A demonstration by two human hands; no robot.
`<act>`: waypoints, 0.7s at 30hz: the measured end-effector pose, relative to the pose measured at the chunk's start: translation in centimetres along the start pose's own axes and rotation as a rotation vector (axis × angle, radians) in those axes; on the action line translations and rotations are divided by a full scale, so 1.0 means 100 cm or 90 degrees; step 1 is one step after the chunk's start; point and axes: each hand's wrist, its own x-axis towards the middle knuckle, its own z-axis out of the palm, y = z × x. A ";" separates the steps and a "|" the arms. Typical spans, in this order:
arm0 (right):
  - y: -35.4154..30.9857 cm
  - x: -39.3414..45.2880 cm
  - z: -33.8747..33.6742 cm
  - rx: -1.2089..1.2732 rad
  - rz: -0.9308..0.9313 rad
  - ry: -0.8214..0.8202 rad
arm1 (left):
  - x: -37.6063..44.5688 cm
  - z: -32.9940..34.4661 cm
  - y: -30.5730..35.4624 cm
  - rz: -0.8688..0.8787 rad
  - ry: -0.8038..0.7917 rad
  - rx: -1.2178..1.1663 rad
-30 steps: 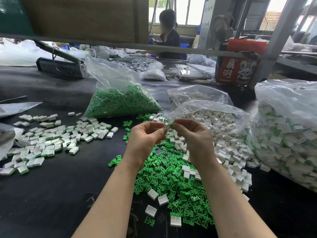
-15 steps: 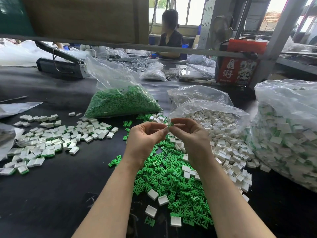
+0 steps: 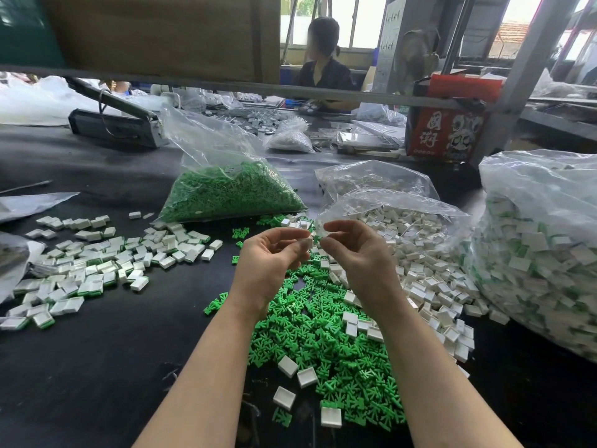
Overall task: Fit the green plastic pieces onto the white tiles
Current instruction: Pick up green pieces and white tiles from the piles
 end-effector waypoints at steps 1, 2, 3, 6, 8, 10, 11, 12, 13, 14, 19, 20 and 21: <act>0.000 0.000 0.000 -0.012 -0.003 -0.002 | 0.000 0.000 0.000 0.003 0.000 0.005; 0.000 0.000 0.000 -0.018 -0.003 -0.005 | 0.001 -0.001 -0.001 0.005 0.000 0.008; 0.000 0.000 -0.001 -0.024 0.000 -0.010 | 0.001 -0.001 -0.001 0.007 0.002 0.010; 0.001 0.000 -0.001 -0.029 0.011 -0.019 | 0.001 -0.002 -0.001 0.008 0.011 0.012; 0.001 0.000 0.000 -0.012 0.011 -0.008 | 0.001 -0.002 0.000 0.004 0.009 0.008; 0.001 -0.001 0.000 0.004 0.013 -0.004 | 0.000 -0.002 0.001 0.001 0.005 0.001; 0.001 -0.001 0.000 0.004 0.016 -0.007 | 0.000 -0.002 0.001 0.002 0.004 0.000; 0.001 0.000 0.000 0.003 0.018 -0.011 | 0.000 -0.002 0.001 0.004 0.002 0.000; 0.001 0.000 0.000 0.004 0.021 -0.014 | 0.000 -0.002 0.001 0.006 0.001 0.002; 0.002 0.000 0.000 0.007 0.023 -0.015 | 0.000 -0.002 0.001 0.006 -0.001 0.001; 0.003 0.000 0.000 -0.066 0.020 -0.027 | 0.000 -0.003 0.002 0.012 -0.012 -0.004; 0.003 0.000 0.001 -0.114 0.014 -0.038 | 0.000 -0.002 0.001 0.014 -0.014 0.000; 0.004 0.001 0.002 -0.166 0.009 -0.052 | 0.000 -0.001 0.001 0.014 -0.015 0.003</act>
